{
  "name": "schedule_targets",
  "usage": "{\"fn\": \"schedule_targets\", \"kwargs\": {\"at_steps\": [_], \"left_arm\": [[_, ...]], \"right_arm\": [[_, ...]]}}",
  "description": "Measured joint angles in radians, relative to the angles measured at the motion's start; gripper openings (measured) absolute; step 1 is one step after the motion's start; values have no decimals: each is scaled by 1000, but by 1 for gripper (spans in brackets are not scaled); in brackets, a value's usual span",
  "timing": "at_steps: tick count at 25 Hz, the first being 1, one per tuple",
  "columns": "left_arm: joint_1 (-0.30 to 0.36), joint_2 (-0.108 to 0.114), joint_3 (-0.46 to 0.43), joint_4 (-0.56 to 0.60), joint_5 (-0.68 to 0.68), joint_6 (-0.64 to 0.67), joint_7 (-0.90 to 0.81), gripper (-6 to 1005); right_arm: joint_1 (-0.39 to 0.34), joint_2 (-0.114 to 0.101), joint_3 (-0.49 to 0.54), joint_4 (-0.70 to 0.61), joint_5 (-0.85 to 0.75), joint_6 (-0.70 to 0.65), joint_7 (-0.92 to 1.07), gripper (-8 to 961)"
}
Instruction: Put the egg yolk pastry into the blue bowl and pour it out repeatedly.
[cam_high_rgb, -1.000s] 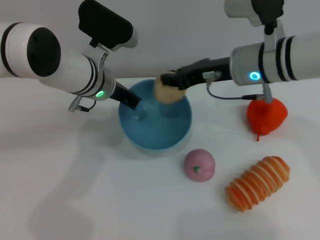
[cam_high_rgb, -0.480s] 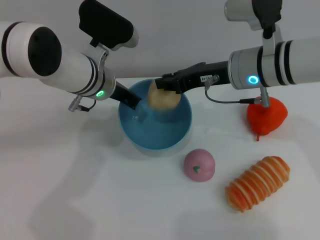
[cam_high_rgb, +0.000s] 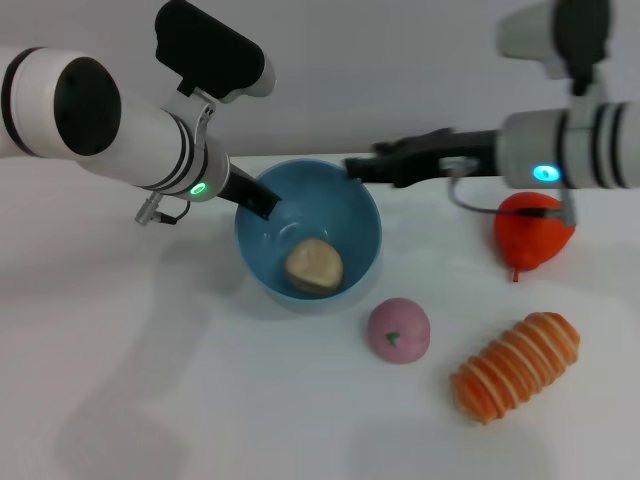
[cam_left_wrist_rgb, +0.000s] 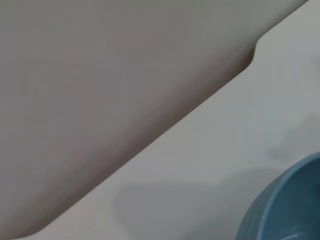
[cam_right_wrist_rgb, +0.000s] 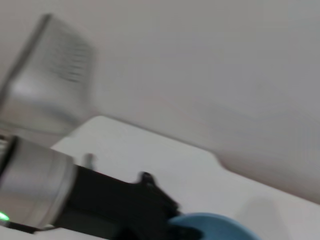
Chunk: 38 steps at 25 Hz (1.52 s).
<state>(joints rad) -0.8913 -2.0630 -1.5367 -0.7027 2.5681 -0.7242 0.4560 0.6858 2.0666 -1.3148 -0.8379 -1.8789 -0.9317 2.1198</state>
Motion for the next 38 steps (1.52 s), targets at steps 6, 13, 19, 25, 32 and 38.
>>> {"fn": "schedule_targets", "kwargs": {"at_steps": [6, 13, 19, 25, 32, 38], "left_arm": [[3, 4, -1, 2, 3, 13, 1, -1], [2, -1, 0, 1, 3, 42, 24, -1], [-2, -3, 25, -7, 0, 64, 28, 0], [-8, -4, 40, -12, -3, 80, 28, -1], [-9, -6, 77, -27, -5, 112, 21, 0], [-9, -6, 109, -60, -5, 140, 22, 0]], "right_arm": [[-127, 2, 68, -126, 6, 10, -106, 494], [-213, 8, 183, -125, 57, 25, -186, 499], [-306, 7, 307, -27, 376, 39, -561, 500], [-366, 0, 331, 83, 631, 45, -861, 510], [-374, -1, 416, 197, 640, 42, -988, 540], [-389, 2, 457, 230, 641, 41, -1008, 558]]}}
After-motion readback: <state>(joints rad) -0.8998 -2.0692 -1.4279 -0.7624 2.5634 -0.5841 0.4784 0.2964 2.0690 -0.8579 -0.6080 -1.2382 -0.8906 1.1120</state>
